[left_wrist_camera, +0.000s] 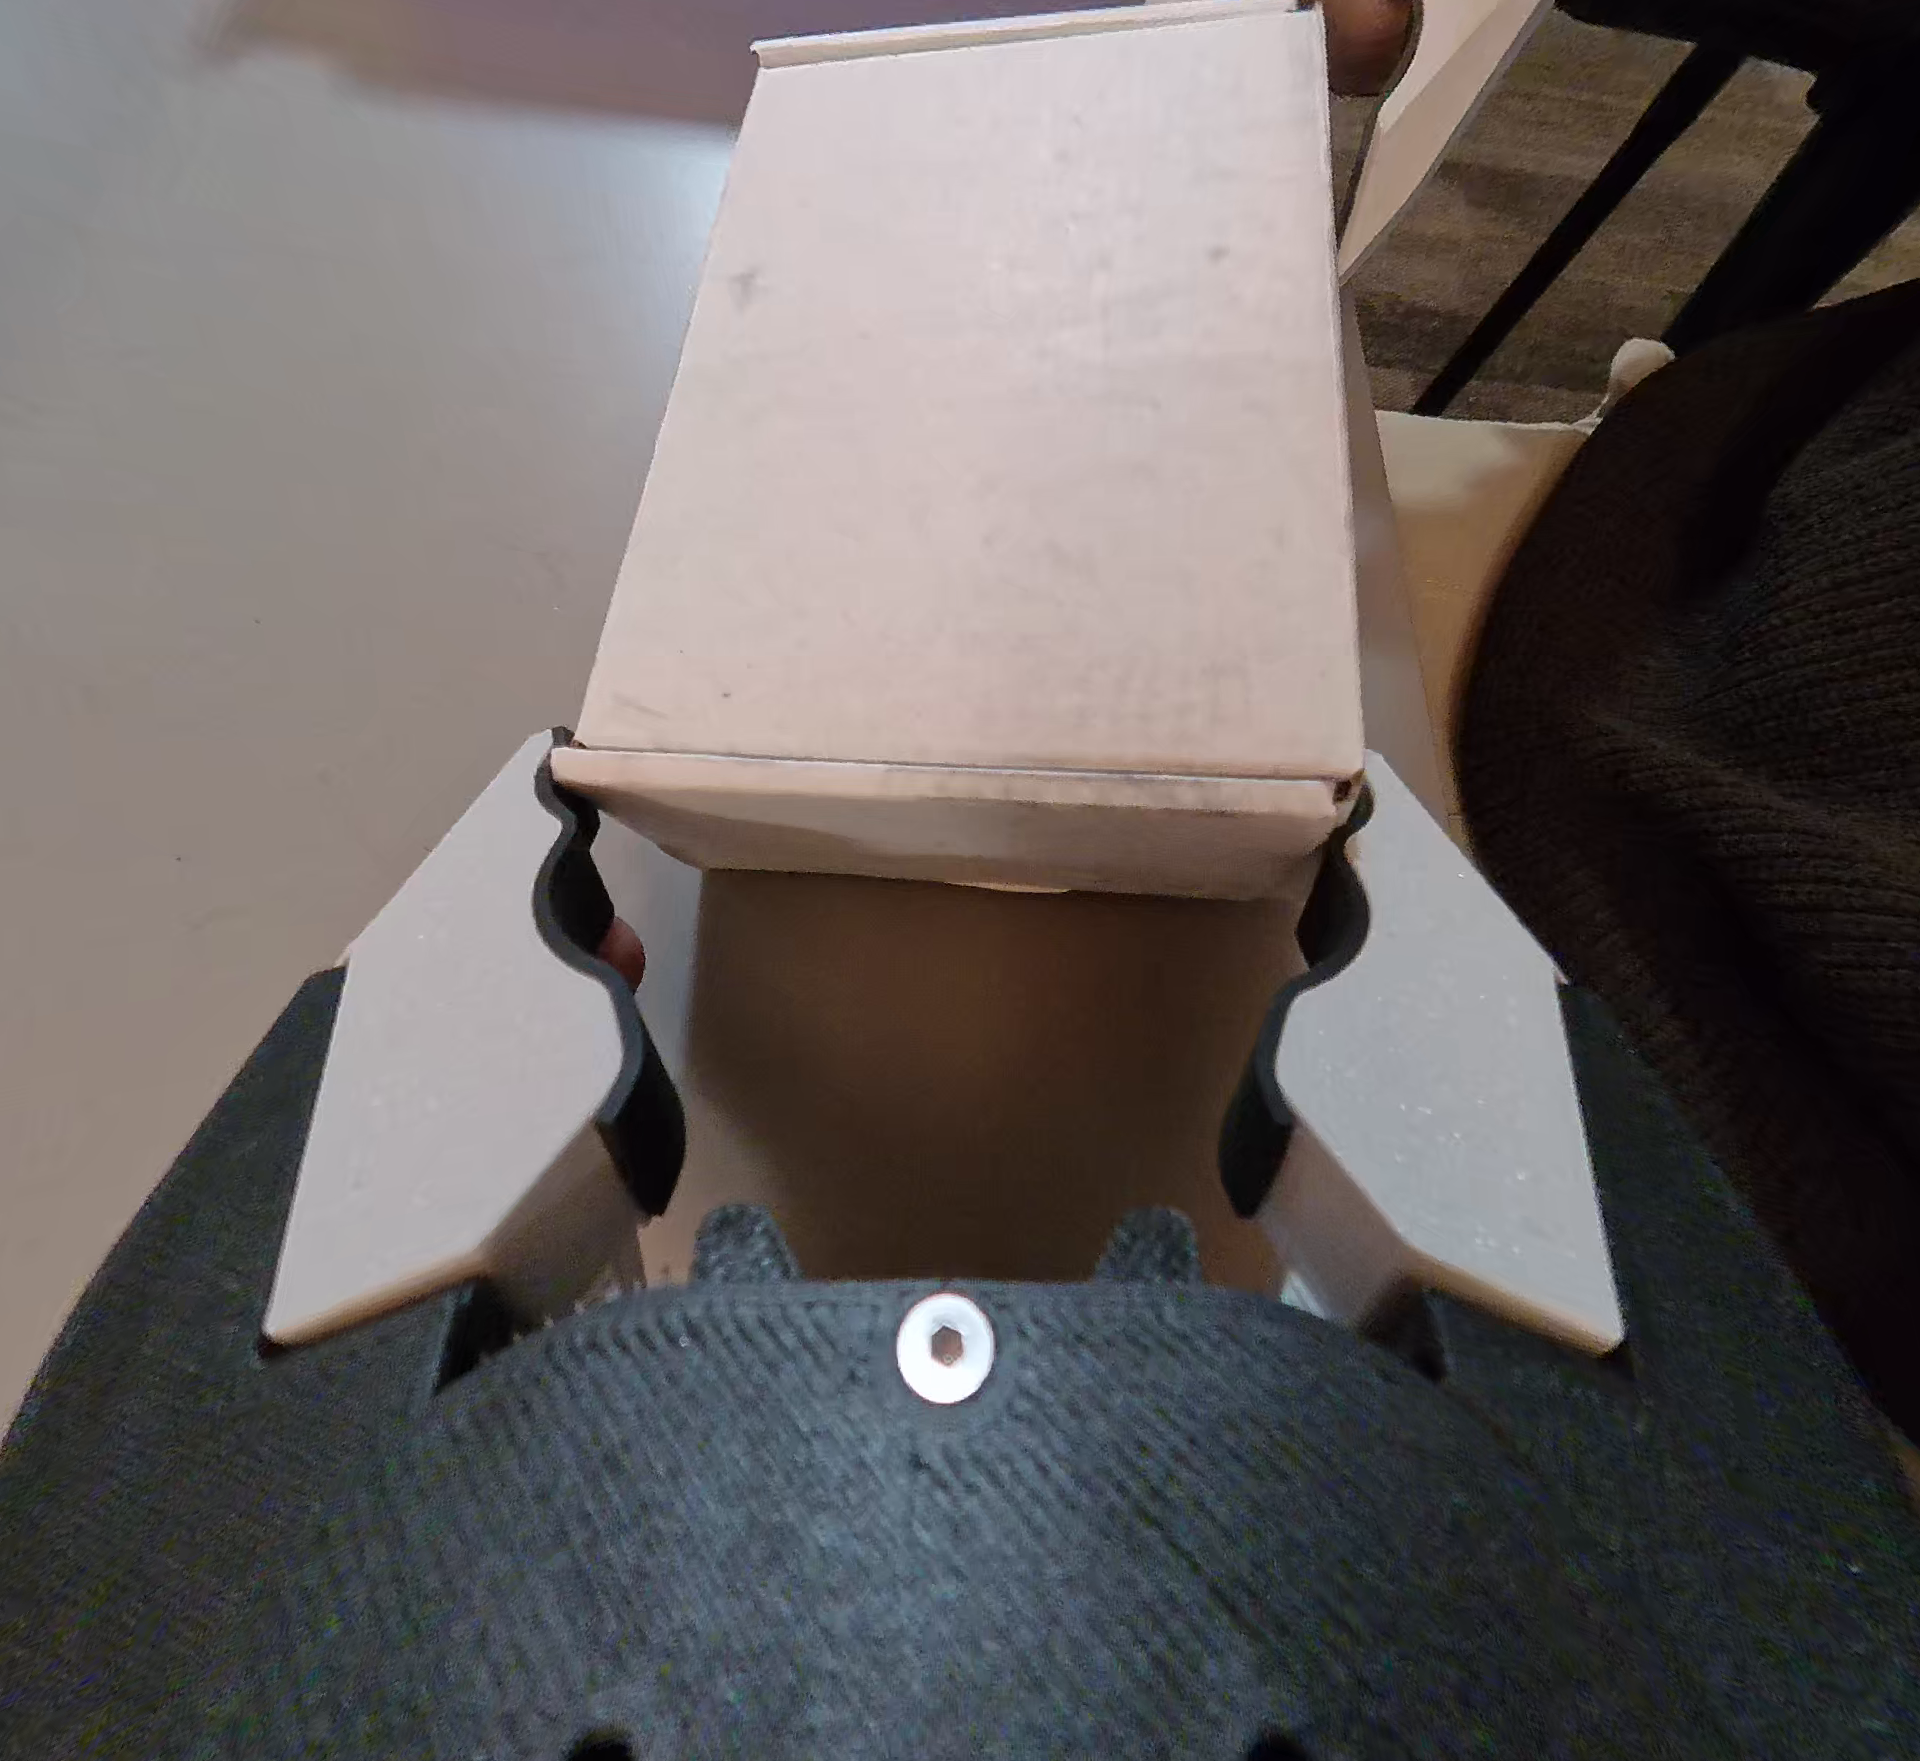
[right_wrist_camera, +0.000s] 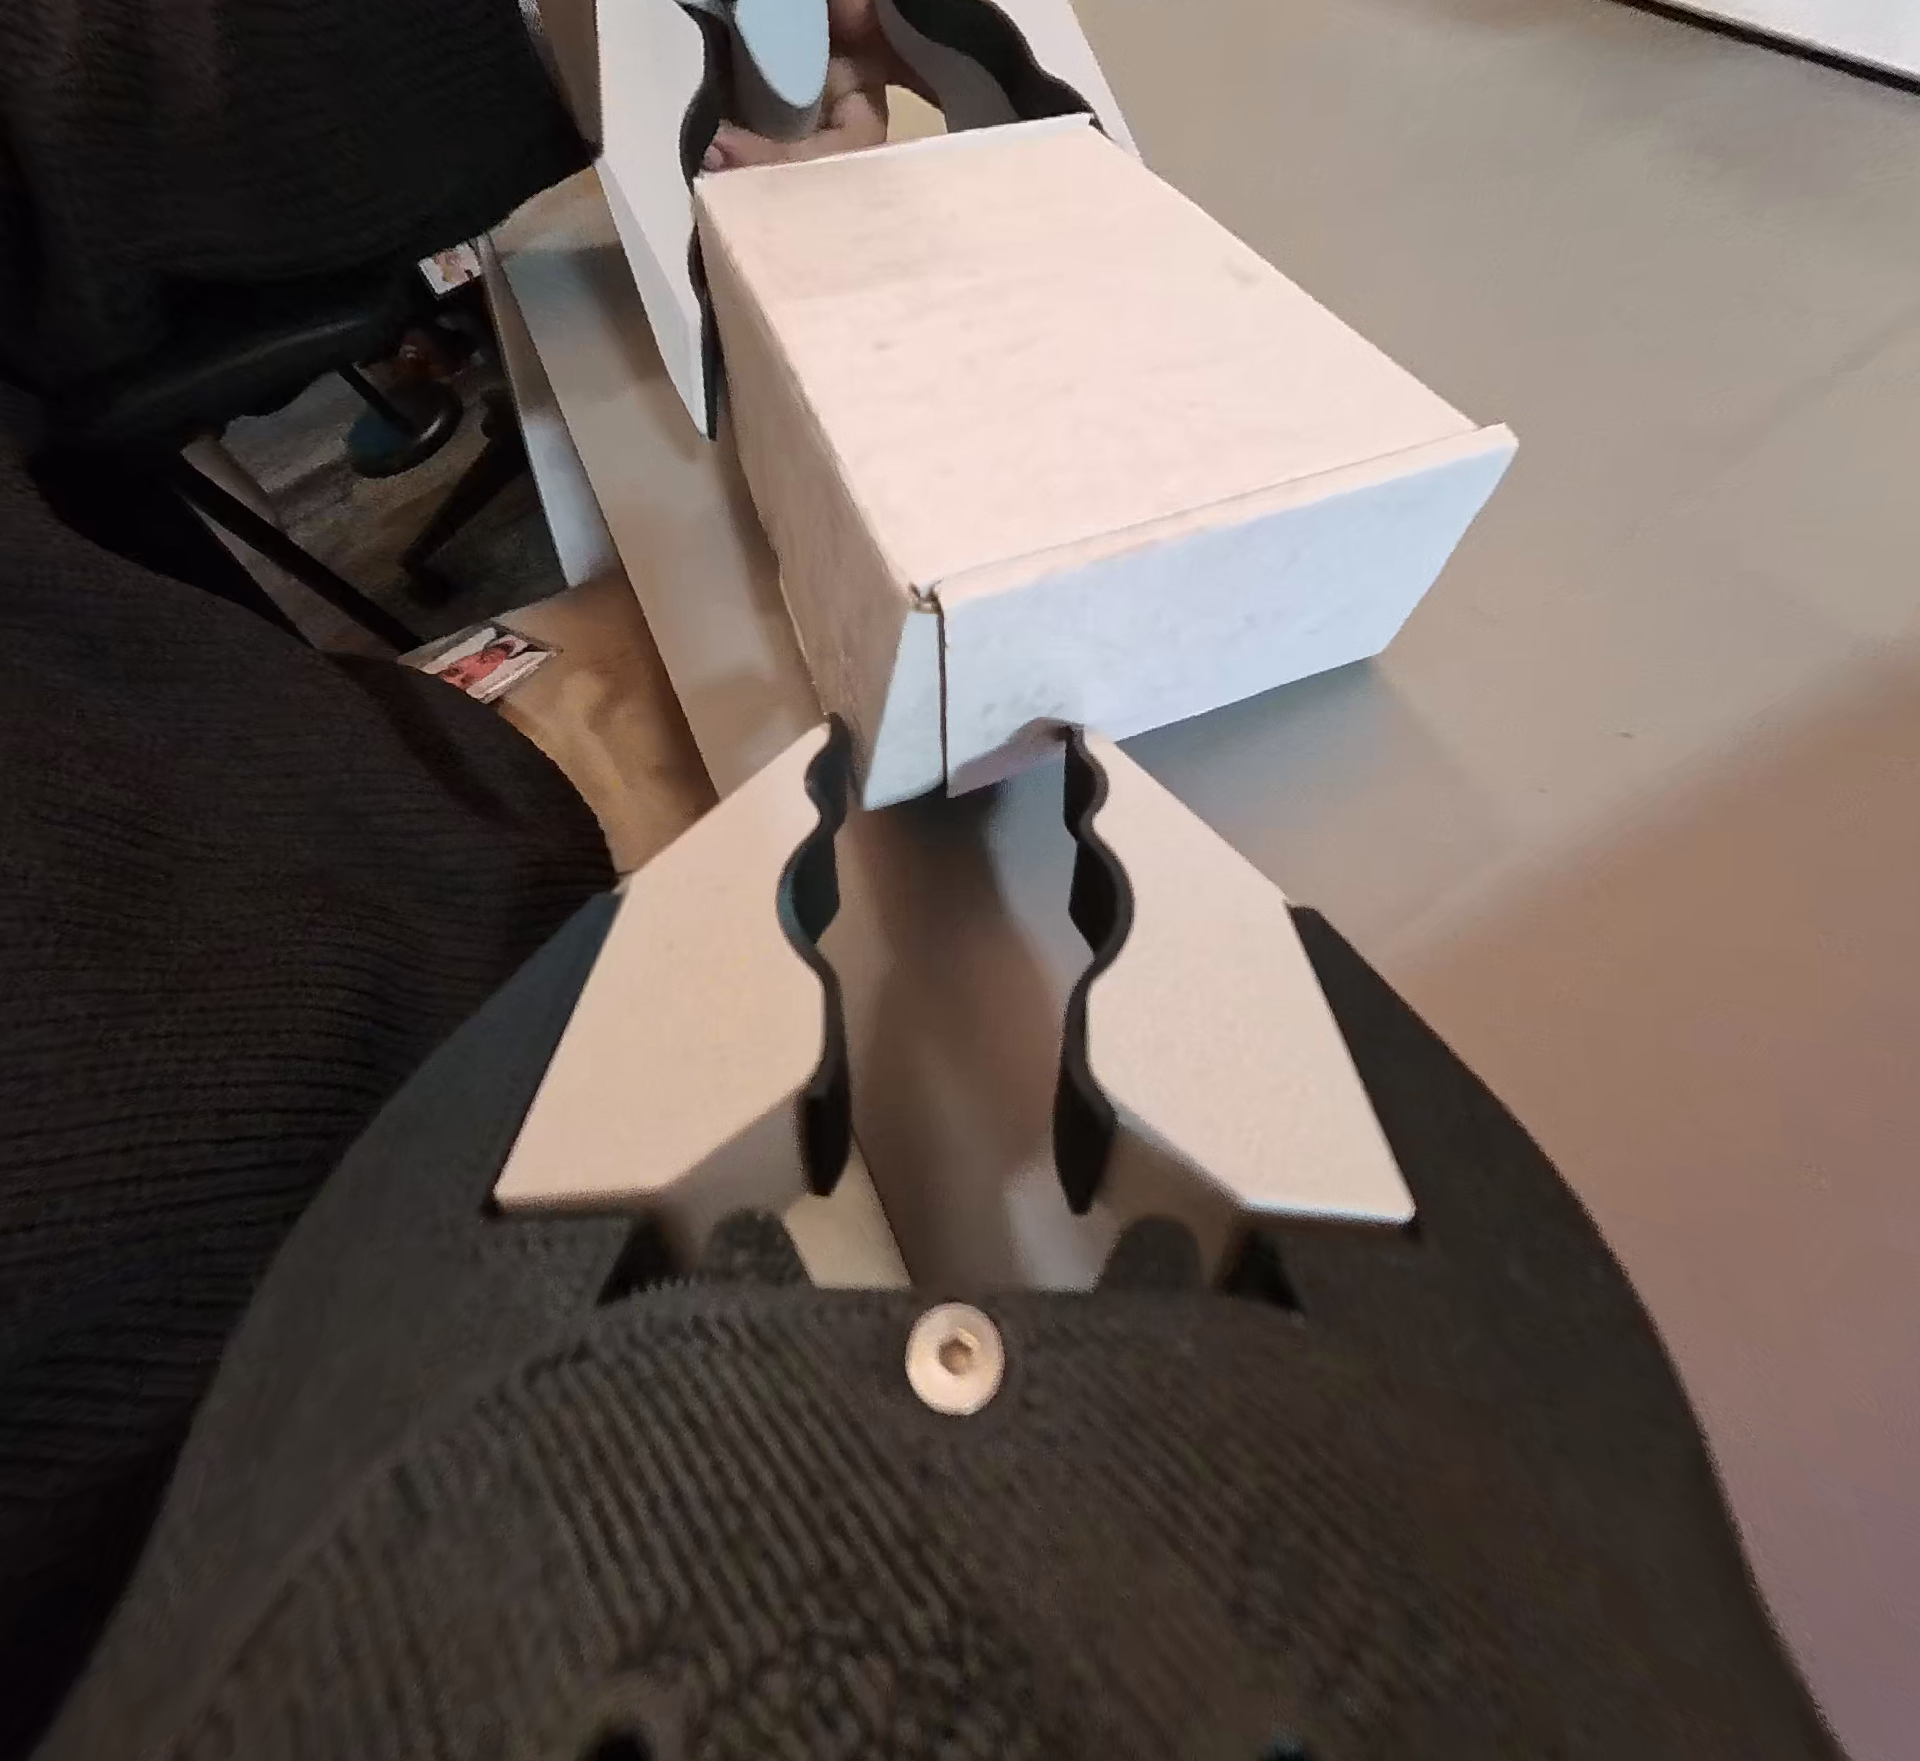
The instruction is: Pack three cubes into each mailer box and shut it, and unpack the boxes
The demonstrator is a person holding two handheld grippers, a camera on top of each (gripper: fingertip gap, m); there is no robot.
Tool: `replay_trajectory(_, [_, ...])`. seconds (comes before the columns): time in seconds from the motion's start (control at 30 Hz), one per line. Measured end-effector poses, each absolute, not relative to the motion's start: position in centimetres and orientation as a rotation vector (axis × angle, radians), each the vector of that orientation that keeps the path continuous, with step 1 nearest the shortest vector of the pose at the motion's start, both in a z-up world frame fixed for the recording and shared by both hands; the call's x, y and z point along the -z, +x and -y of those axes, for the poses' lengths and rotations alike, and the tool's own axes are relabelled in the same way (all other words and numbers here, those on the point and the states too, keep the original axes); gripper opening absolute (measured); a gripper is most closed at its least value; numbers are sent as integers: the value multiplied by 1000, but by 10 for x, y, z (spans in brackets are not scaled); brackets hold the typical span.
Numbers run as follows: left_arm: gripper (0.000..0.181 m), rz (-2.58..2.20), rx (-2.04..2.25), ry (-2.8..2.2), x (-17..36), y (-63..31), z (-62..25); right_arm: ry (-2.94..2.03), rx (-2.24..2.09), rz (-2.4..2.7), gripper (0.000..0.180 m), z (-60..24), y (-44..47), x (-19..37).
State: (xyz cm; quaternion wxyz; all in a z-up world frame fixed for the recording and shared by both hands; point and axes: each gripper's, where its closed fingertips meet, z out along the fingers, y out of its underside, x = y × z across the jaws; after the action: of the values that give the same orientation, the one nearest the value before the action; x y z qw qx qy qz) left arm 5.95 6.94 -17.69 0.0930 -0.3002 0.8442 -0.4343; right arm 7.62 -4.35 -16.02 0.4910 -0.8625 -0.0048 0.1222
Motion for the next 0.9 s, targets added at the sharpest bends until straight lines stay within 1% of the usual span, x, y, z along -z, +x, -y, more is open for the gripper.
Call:
replay_trajectory(0.03, [135, -2506, 1283, -887, 177, 59, -69, -2104, -281, 21, 40, 44, 76, 161])
replay_trajectory(0.27, [133, -2507, 1293, -888, 177, 59, -69, -2172, -203, 35, 30, 44, 78, 164])
replay_trajectory(0.63, [133, -2461, 1244, -921, 178, 65, -72, -2143, -94, 11, 29, 43, 93, 163])
replay_trajectory(0.7, [134, -2421, 1258, -1001, 176, 72, -74, -2165, 8, -21, 55, 48, 108, 168])
replay_trajectory(0.8, [134, -2340, 1256, -1149, 174, 83, -78, -2205, 207, 7, 87, 54, 128, 170])
replay_trajectory(0.9, [134, -2278, 1242, -1263, 172, 90, -78, -2147, 487, 130, 84, 53, 134, 148])
